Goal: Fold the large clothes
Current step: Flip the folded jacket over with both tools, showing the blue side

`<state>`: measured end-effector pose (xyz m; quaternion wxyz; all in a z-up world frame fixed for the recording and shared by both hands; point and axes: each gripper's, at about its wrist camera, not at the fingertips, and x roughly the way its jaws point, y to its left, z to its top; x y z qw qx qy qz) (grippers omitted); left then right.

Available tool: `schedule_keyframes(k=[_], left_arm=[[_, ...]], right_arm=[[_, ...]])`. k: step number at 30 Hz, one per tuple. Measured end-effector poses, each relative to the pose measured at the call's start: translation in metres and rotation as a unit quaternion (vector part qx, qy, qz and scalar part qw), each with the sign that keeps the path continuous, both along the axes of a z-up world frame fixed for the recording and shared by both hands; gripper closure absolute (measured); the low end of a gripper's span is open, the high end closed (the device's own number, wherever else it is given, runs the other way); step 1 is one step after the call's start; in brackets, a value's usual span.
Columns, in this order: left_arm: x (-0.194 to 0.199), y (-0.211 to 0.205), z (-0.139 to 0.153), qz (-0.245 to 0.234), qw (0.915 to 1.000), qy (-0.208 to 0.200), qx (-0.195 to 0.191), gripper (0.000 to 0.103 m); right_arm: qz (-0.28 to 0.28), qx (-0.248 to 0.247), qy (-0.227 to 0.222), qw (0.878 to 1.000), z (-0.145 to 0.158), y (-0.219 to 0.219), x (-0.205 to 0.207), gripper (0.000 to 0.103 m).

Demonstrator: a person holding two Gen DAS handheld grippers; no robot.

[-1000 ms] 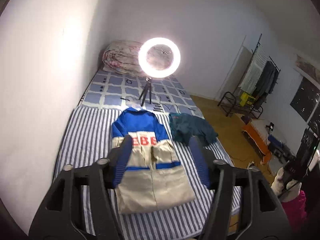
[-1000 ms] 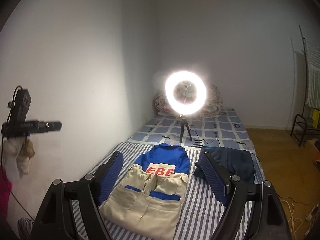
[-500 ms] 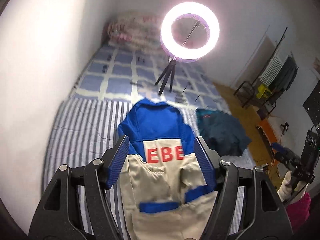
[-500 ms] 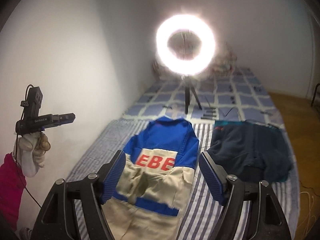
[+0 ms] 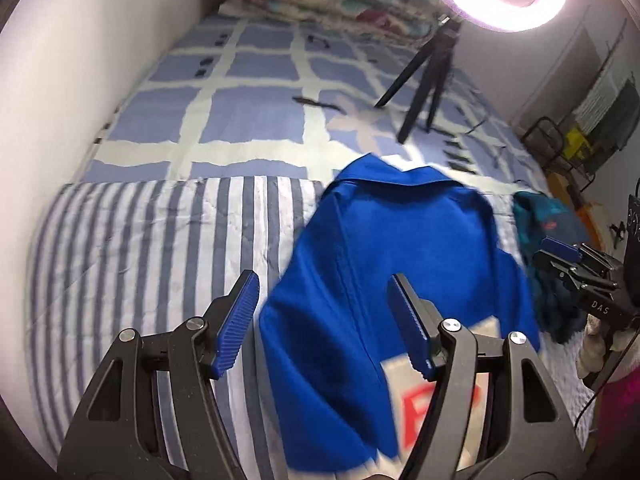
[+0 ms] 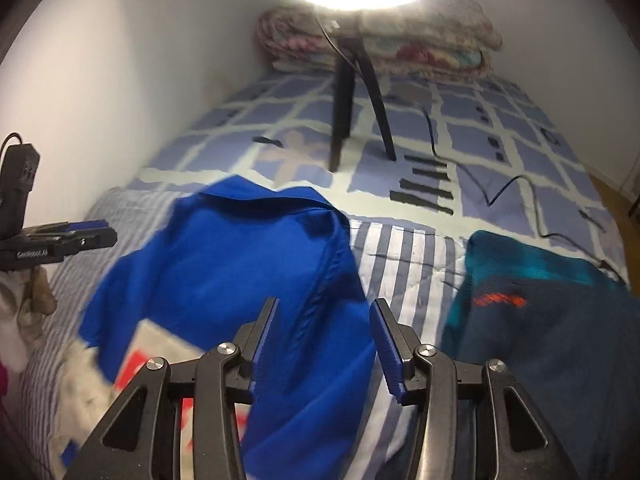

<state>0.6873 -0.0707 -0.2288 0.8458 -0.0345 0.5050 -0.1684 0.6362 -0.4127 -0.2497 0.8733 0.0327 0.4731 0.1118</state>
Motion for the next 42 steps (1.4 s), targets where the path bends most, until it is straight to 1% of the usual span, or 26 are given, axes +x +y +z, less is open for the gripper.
schedule_keyframes(k=[1,3,4,6,8,10,12,13,14,15,16,17,18,19,21,22,25,28,31,34,36,37,39,42], left_arm=[[0.006,-0.003,-0.006,-0.004,1.0,0.003,0.006,0.034],[0.018,-0.012,-0.025,-0.016,0.9994,0.007,0.031,0.034],[0.023,-0.015,-0.031,-0.021,0.9991,0.009,0.035,0.034],[0.034,-0.017,-0.047,-0.025,0.999,0.022,0.029,0.034],[0.041,-0.018,-0.055,-0.027,0.9992,0.023,0.02,0.034],[0.043,-0.023,-0.056,-0.038,0.9989,0.018,0.023,0.034],[0.045,-0.027,-0.057,-0.046,0.9985,0.014,0.024,0.037],[0.045,-0.029,-0.058,-0.05,0.9984,0.011,0.024,0.046],[0.044,-0.031,-0.058,-0.057,0.9981,0.009,0.02,0.063],[0.044,-0.034,-0.058,-0.063,0.9978,0.012,0.014,0.072],[0.043,-0.037,-0.058,-0.066,0.9977,0.011,0.012,0.08],[0.042,-0.039,-0.057,-0.069,0.9975,0.007,0.016,0.091],[0.039,-0.043,-0.055,-0.073,0.9971,0.002,0.022,0.096],[0.037,-0.047,-0.053,-0.075,0.9967,-0.005,0.032,0.097],[0.032,-0.05,-0.046,-0.075,0.996,-0.02,0.043,0.098],[0.03,-0.05,-0.042,-0.073,0.9962,-0.026,0.04,0.099],[0.02,-0.046,-0.021,-0.061,0.997,-0.044,0.02,0.1],[0.004,-0.045,0.002,-0.062,0.9961,-0.063,0.006,0.1],[-0.019,-0.044,0.029,-0.068,0.9941,-0.084,-0.007,0.1],[-0.052,-0.042,0.058,-0.076,0.9911,-0.108,-0.014,0.1],[-0.08,-0.038,0.077,-0.08,0.9894,-0.12,-0.016,0.1],[-0.091,-0.038,0.084,-0.082,0.989,-0.121,-0.018,0.1],[-0.125,-0.031,0.103,-0.087,0.987,-0.132,-0.026,0.101],[-0.171,-0.019,0.12,-0.085,0.9869,-0.133,-0.033,0.101]], right_arm=[[-0.003,0.0,0.005,1.0,-0.005,-0.001,0.006,0.054],[-0.006,-0.008,0.013,1.0,-0.018,-0.003,0.018,0.054],[-0.005,-0.012,0.015,1.0,-0.023,-0.004,0.024,0.055],[-0.001,-0.007,0.019,1.0,-0.031,-0.005,0.033,0.057],[0.005,-0.001,0.023,1.0,-0.036,-0.004,0.038,0.057],[0.014,-0.005,0.028,0.999,-0.044,0.0,0.044,0.057],[0.019,0.0,0.028,0.999,-0.048,0.002,0.046,0.055],[0.018,0.006,0.026,0.999,-0.05,0.001,0.047,0.055],[0.018,0.017,0.027,0.999,-0.05,-0.001,0.048,0.063],[0.026,0.036,0.028,0.999,-0.05,-0.001,0.047,0.072],[0.031,0.042,0.028,0.998,-0.05,0.0,0.048,0.085],[0.033,0.034,0.022,0.999,-0.048,0.003,0.045,0.092],[0.036,0.029,0.017,0.999,-0.047,0.004,0.044,0.097],[0.037,0.03,0.011,0.999,-0.044,0.005,0.041,0.1],[0.038,0.037,-0.005,0.999,-0.036,0.004,0.035,0.102],[0.037,0.043,-0.014,0.998,-0.029,0.004,0.031,0.102],[0.034,0.056,-0.044,0.997,-0.004,0.003,0.017,0.103],[0.036,0.068,-0.068,0.995,0.023,0.003,-0.002,0.103],[0.043,0.074,-0.089,0.992,0.049,0.006,-0.025,0.103],[0.045,0.068,-0.107,0.991,0.075,0.009,-0.06,0.103],[0.042,0.074,-0.116,0.99,0.09,0.006,-0.086,0.103],[0.041,0.079,-0.121,0.989,0.098,0.005,-0.099,0.103],[0.039,0.093,-0.135,0.986,0.115,0.002,-0.132,0.103],[0.043,0.103,-0.143,0.983,0.136,-0.001,-0.18,0.103]])
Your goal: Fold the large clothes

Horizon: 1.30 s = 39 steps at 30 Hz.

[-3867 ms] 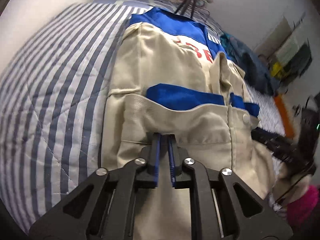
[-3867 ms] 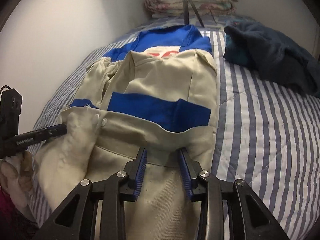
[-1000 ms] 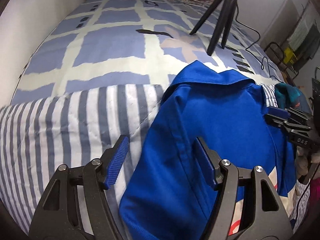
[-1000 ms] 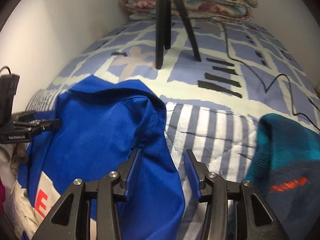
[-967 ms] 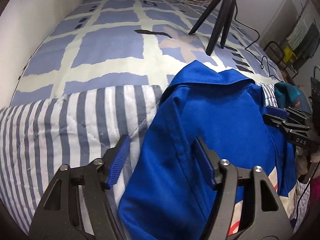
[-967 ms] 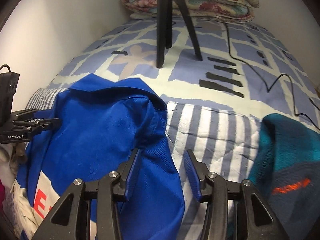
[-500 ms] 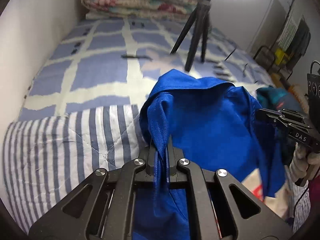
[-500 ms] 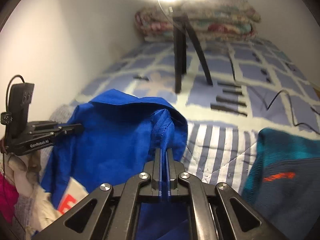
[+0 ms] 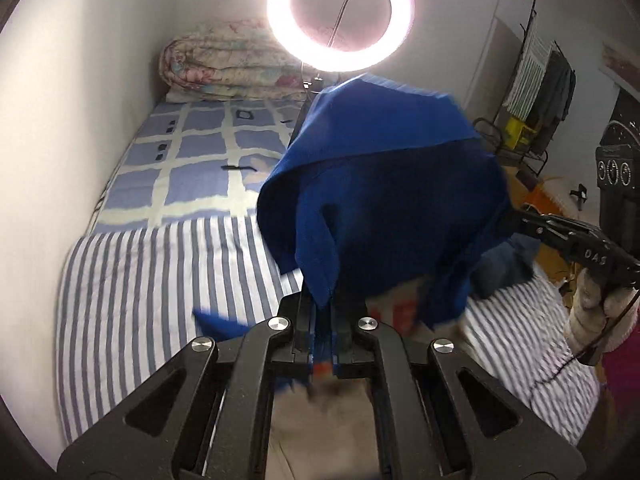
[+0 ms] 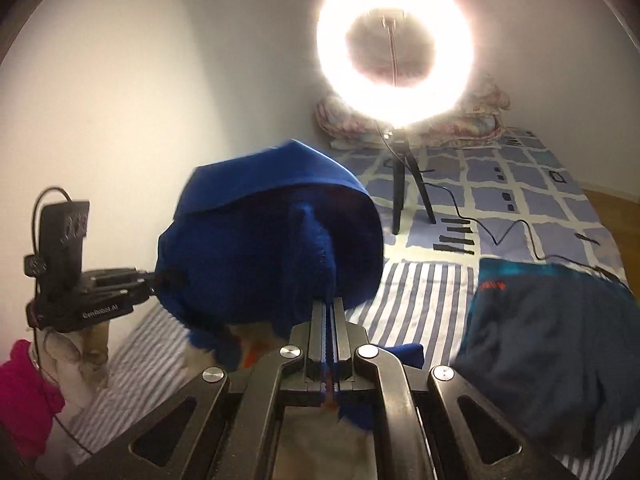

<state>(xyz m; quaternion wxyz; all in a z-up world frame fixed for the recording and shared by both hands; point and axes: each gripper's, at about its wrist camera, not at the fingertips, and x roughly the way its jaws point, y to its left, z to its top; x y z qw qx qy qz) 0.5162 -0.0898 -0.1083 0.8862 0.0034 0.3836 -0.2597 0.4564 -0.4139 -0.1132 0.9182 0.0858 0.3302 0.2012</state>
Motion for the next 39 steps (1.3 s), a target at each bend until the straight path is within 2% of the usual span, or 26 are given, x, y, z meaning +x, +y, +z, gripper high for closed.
schedule_keyframes(k=[5,10,14,21,23,25,27,29,31,34,39], left_arm=[[-0.079,0.011,0.023,-0.017,0.9997,-0.018,0.003,0.101],[-0.148,0.016,0.017,-0.029,0.9994,-0.017,0.004,0.101],[-0.194,0.025,-0.007,-0.028,0.9996,-0.003,0.003,0.101],[-0.255,0.038,-0.067,-0.013,0.9983,0.042,0.038,0.099],[-0.268,0.039,-0.083,-0.009,0.9969,0.053,0.057,0.091],[-0.275,0.044,-0.092,-0.006,0.9952,0.07,0.068,0.088],[-0.286,0.048,-0.093,-0.012,0.9945,0.076,0.071,0.088],[-0.302,0.056,-0.085,-0.021,0.994,0.084,0.067,0.088],[-0.318,0.064,-0.071,-0.023,0.9949,0.075,0.063,0.088],[-0.344,0.078,-0.041,-0.021,0.9974,0.06,0.033,0.087],[-0.373,0.095,0.02,-0.027,0.9994,0.02,-0.005,0.083]], right_arm=[[0.021,-0.002,-0.006,1.0,0.012,0.005,-0.084,0.103],[0.027,-0.013,0.008,1.0,-0.005,0.009,-0.156,0.103],[0.03,-0.021,0.033,0.999,-0.035,0.015,-0.204,0.103],[0.031,-0.057,0.078,0.995,-0.088,0.022,-0.262,0.103],[0.033,-0.084,0.089,0.992,-0.097,0.021,-0.268,0.103],[0.036,-0.084,0.101,0.991,-0.1,0.017,-0.277,0.103],[0.031,-0.086,0.098,0.991,-0.095,0.01,-0.291,0.098],[0.024,-0.084,0.084,0.993,-0.079,0.002,-0.306,0.086],[0.021,-0.07,0.072,0.995,-0.061,-0.006,-0.32,0.083],[0.012,-0.034,0.046,0.998,-0.026,-0.02,-0.345,0.074],[0.008,-0.015,-0.008,1.0,0.029,-0.025,-0.386,0.069]])
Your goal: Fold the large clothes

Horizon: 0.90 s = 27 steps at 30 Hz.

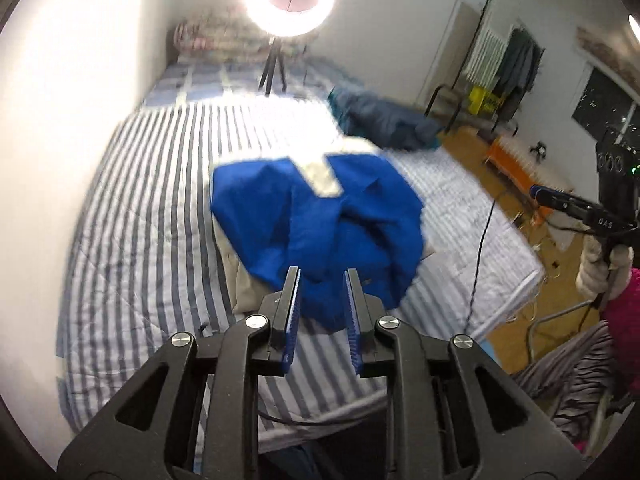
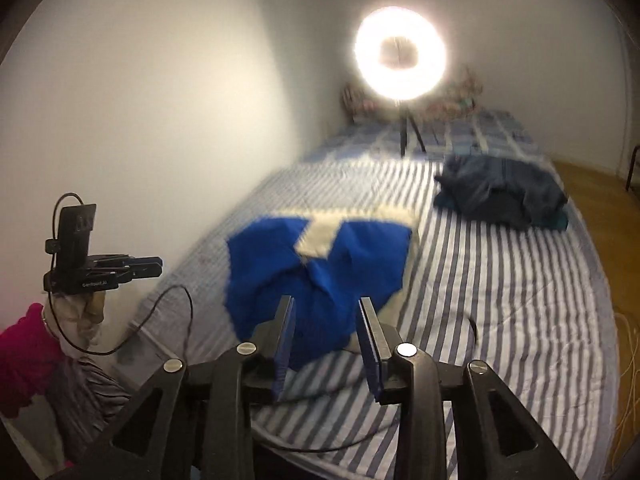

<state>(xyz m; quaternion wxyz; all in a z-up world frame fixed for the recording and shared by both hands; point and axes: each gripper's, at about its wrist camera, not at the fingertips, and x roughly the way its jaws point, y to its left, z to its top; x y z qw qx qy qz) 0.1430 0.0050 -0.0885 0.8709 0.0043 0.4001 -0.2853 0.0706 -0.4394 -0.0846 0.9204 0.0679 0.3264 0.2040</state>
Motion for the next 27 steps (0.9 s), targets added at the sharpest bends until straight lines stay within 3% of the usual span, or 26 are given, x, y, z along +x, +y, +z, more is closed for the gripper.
schedule_keyframes(k=[3,6,9,11,13,16,20,26,27], left_arm=[[-0.016,0.004,0.041,-0.006,0.9995,-0.022,-0.021,0.082],[-0.024,0.009,0.075,-0.005,0.9984,-0.036,-0.044,0.059],[-0.028,0.016,0.108,-0.002,0.9969,-0.051,-0.06,0.055],[-0.025,0.021,0.123,0.006,0.9961,-0.059,-0.065,0.043],[-0.015,0.025,0.122,0.018,0.9958,-0.057,-0.069,0.036],[0.013,0.029,0.093,0.035,0.9956,-0.012,-0.087,0.036],[0.061,0.03,0.025,0.066,0.9914,0.061,-0.095,0.036],[0.121,0.039,-0.047,0.113,0.972,0.152,-0.139,0.036],[0.134,0.042,-0.057,0.117,0.9657,0.17,-0.158,0.036]], right_arm=[[-0.007,0.014,-0.03,0.999,0.034,-0.003,-0.023,0.054],[-0.005,0.031,-0.052,0.998,0.059,-0.003,-0.032,0.051],[-0.001,0.043,-0.069,0.997,0.081,-0.004,-0.039,0.042],[-0.002,0.039,-0.076,0.996,0.088,-0.003,-0.037,0.026],[-0.011,0.032,-0.072,0.997,0.08,-0.002,-0.028,0.025],[-0.021,0.044,-0.037,0.998,0.051,0.0,-0.005,0.025],[-0.041,0.042,0.024,0.998,-0.011,0.005,0.039,0.03],[-0.053,0.07,0.129,0.988,-0.096,0.005,0.102,0.031],[-0.053,0.072,0.138,0.986,-0.104,0.005,0.109,0.031]])
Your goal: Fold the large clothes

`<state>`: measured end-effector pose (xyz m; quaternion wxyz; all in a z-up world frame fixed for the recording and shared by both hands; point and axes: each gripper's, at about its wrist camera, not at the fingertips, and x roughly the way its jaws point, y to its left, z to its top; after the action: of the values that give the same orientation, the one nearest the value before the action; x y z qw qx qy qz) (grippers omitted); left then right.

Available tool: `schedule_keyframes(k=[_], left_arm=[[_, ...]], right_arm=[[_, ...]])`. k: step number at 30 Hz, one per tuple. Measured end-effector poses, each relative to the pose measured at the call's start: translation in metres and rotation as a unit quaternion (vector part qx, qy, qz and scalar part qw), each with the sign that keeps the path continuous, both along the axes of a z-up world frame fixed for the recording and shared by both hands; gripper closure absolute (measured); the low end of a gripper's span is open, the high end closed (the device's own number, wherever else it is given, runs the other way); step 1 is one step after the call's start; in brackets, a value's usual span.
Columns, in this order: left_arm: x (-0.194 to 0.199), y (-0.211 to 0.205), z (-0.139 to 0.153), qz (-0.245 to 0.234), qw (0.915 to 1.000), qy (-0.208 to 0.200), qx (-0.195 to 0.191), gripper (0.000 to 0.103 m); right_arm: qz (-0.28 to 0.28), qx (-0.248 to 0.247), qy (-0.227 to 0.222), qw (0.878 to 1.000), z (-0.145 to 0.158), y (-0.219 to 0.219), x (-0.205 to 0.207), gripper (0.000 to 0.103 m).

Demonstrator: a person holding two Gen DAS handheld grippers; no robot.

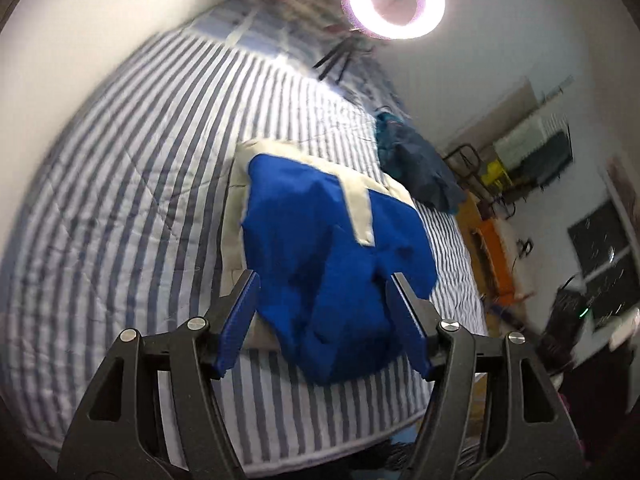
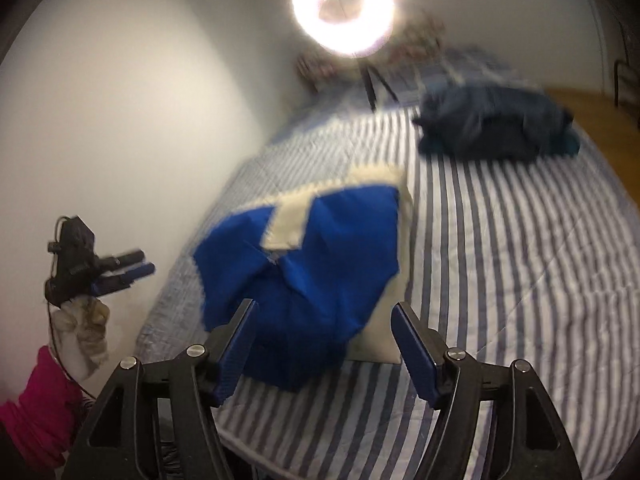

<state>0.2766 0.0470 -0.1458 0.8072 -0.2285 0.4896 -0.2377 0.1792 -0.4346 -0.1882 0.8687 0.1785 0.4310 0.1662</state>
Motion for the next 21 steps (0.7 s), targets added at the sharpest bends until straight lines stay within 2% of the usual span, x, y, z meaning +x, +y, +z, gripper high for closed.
schedule_keyframes(k=[3,7,9,10,11,12,13,14,15,17,21], left_arm=[[0.026,0.004,-0.02,0.02,0.9989,0.027,-0.033,0.036],[0.056,0.001,-0.045,0.04,0.9967,0.057,-0.042,0.036],[0.067,0.0,-0.06,0.055,0.9956,0.069,-0.031,0.042],[0.072,-0.001,-0.067,0.053,0.9949,0.078,-0.035,0.053],[0.077,-0.003,-0.077,0.05,0.9938,0.091,-0.041,0.066],[0.08,-0.005,-0.086,0.047,0.9925,0.102,-0.047,0.073],[0.083,-0.006,-0.091,0.044,0.9918,0.108,-0.052,0.086],[0.084,-0.008,-0.097,0.038,0.9914,0.112,-0.057,0.096],[0.085,-0.011,-0.099,0.032,0.9919,0.111,-0.053,0.097],[0.082,-0.012,-0.096,0.026,0.9927,0.107,-0.049,0.102],[0.066,-0.007,-0.076,0.013,0.9935,0.096,-0.061,0.102]], right_arm=[[-0.006,0.046,0.041,0.998,-0.026,-0.008,0.027,0.031],[-0.023,0.091,0.071,0.993,-0.049,-0.014,0.058,0.031],[-0.023,0.094,0.083,0.992,-0.057,-0.012,0.07,0.031],[-0.02,0.096,0.087,0.991,-0.061,-0.01,0.076,0.032],[-0.017,0.101,0.091,0.991,-0.063,-0.008,0.08,0.041],[-0.014,0.108,0.097,0.989,-0.066,-0.006,0.083,0.046],[-0.008,0.119,0.107,0.987,-0.07,-0.005,0.087,0.064],[-0.001,0.126,0.114,0.985,-0.072,-0.002,0.089,0.09],[0.001,0.128,0.121,0.984,-0.074,-0.001,0.089,0.098],[0.006,0.143,0.114,0.983,-0.067,-0.001,0.083,0.101],[0.032,0.14,0.084,0.986,-0.047,-0.005,0.068,0.102]])
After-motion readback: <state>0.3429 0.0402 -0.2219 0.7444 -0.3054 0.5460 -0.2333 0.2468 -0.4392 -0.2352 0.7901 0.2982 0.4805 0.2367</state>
